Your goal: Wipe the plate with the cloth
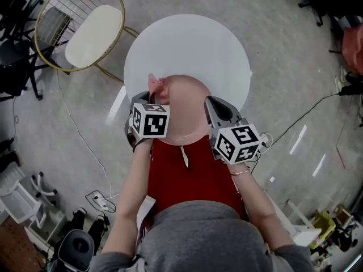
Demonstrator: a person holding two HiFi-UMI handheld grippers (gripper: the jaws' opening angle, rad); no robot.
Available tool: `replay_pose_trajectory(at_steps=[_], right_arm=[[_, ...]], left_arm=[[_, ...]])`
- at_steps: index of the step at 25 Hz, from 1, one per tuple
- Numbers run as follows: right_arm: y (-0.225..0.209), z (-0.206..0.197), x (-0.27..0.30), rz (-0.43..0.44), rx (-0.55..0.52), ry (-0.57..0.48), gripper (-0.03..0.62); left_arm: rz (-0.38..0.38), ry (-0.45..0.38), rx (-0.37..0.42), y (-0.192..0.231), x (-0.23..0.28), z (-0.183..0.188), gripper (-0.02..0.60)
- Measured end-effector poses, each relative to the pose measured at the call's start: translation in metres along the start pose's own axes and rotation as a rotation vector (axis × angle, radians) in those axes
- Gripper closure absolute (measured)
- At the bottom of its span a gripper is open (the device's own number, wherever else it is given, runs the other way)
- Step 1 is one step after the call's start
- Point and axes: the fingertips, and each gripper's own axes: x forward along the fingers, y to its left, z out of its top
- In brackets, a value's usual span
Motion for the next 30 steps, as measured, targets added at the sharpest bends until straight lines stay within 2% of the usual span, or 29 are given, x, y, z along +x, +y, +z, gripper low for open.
replay_pose_trajectory(at_steps=[3,10,15,19,25,30], right_arm=[[0.003,0.0,-0.004,-0.018,0.001,-0.009,0.565],[-0.001,0.001,-0.016,-0.078,0.035,-0.071,0.565],[-0.013,-0.003,-0.04,-0.157,0.082,-0.124,0.565],[-0.025,-0.009,-0.06,-0.221,0.128,-0.165,0.565],[-0.039,-0.024,-0.087,-0.302,0.202,-0.216,0.565],[-0.052,-0.038,-0.11,-0.362,0.265,-0.25,0.565]], left_arm=[[0.011,-0.017,0.028,0.008,-0.013,-0.003,0.545],[-0.005,-0.121,0.055,0.019,-0.052,0.001,0.545],[-0.17,-0.152,0.074,-0.015,-0.064,0.009,0.545],[-0.324,-0.159,0.093,-0.063,-0.061,0.02,0.545],[-0.489,-0.138,0.256,-0.139,-0.055,0.025,0.545],[-0.591,-0.09,0.296,-0.182,-0.047,0.02,0.545]])
